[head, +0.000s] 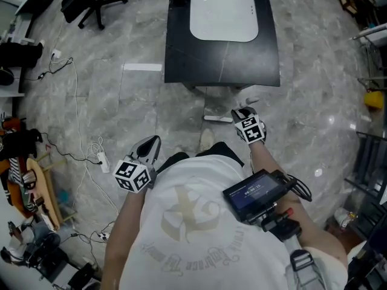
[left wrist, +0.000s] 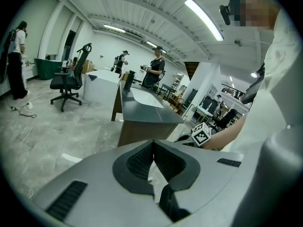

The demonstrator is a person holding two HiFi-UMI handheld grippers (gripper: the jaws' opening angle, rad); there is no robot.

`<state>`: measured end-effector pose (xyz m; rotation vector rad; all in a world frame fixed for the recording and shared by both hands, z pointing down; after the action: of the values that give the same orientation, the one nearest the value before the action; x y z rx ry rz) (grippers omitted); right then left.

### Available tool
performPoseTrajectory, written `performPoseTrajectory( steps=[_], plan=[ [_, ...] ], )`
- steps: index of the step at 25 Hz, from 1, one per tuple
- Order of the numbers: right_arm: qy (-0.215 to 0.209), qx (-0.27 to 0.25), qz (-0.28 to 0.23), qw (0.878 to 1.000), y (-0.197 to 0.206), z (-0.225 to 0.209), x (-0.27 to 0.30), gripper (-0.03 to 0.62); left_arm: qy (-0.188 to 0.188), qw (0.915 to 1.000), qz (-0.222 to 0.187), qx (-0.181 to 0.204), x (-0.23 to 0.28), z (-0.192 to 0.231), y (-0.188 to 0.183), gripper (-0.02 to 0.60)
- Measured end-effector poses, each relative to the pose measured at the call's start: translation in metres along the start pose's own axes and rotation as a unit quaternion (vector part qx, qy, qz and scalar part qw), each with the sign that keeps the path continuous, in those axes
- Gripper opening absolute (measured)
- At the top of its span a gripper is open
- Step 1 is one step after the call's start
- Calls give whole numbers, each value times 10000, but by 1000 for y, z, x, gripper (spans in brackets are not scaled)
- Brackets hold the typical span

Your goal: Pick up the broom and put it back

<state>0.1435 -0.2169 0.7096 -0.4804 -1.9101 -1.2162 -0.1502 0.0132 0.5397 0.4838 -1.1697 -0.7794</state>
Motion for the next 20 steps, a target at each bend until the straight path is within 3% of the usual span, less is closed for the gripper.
performPoseTrajectory(
  steps=[5, 20],
  plan=[
    [-60, -84, -46, 9999, -5, -32, 25, 89, -124, 9999, 44, -42, 23, -2, 3, 12],
    [-55, 275, -182, 9994, -32, -56, 31, 92, -429, 9988, -38, -234, 4, -7, 0, 12]
  ],
)
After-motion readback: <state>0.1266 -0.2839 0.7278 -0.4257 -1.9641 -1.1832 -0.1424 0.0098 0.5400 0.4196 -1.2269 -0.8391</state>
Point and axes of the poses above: the fingertips, and each gripper's own axes: x forward along the fingers, z to its left, y out of its underside, the point moved 8 cm from there along -x, backward along the fingers, and after that the axes turned 6 degrees about -y, right-handed, at the moved point
